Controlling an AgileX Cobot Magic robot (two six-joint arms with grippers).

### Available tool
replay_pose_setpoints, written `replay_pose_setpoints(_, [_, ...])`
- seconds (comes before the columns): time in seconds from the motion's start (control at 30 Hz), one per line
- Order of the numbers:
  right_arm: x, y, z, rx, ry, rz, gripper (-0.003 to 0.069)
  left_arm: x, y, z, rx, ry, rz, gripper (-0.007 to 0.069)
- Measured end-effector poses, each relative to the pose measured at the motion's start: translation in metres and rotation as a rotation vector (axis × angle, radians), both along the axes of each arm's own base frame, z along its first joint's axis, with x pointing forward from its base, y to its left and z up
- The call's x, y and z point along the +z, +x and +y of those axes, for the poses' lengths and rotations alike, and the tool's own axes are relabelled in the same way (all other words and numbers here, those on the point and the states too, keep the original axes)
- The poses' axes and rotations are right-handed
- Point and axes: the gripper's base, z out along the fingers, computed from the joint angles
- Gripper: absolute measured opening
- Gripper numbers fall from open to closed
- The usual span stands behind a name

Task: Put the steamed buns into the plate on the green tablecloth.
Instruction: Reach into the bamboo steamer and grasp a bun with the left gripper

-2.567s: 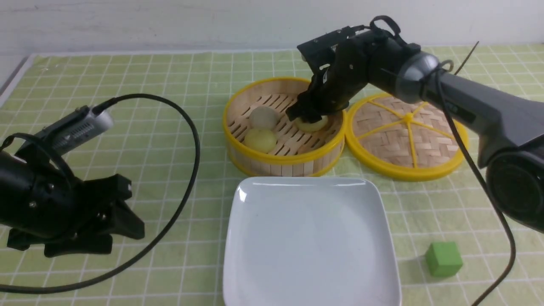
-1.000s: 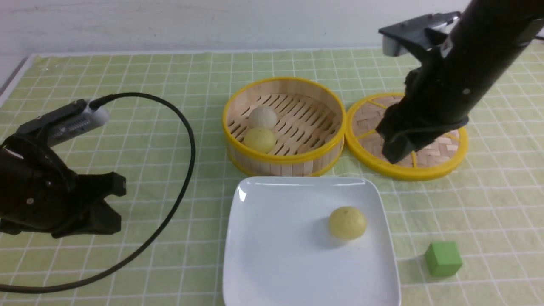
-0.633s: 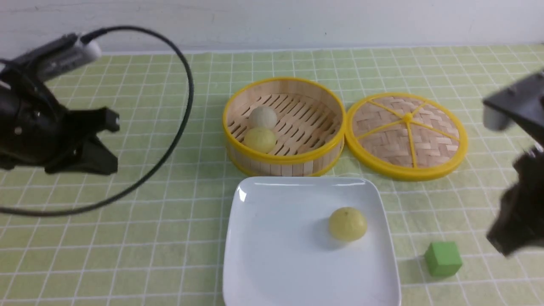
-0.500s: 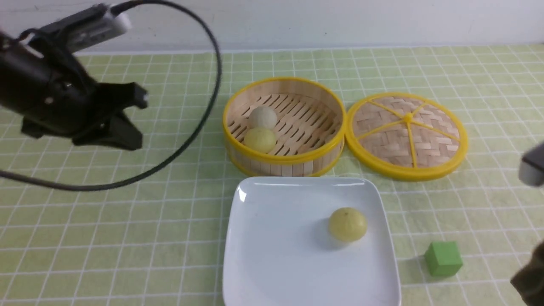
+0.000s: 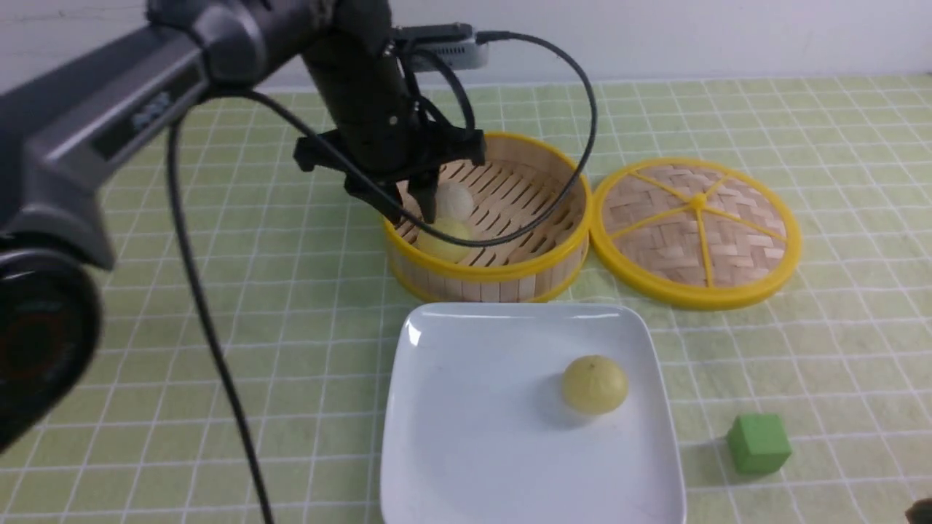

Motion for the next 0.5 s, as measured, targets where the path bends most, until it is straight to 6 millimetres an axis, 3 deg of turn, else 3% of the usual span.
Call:
replay_pose_setpoints(0.1, [0.0, 0.0, 0.0, 0.0, 0.001, 0.0, -0.0006, -0.018, 0.019, -0.01, 0.022, -0.006, 0.008, 0.0403])
replay_pose_setpoints(0.2, [0.0, 0.0, 0.0, 0.0, 0.001, -0.001, -0.0005, -0.029, 0.028, -0.014, 0.031, -0.006, 0.011, 0.0433])
replay_pose_setpoints(0.5, [0.0, 0.0, 0.0, -0.001, 0.003, -0.003, 0.0002, -0.048, 0.038, -0.019, 0.033, -0.013, 0.017, 0.044])
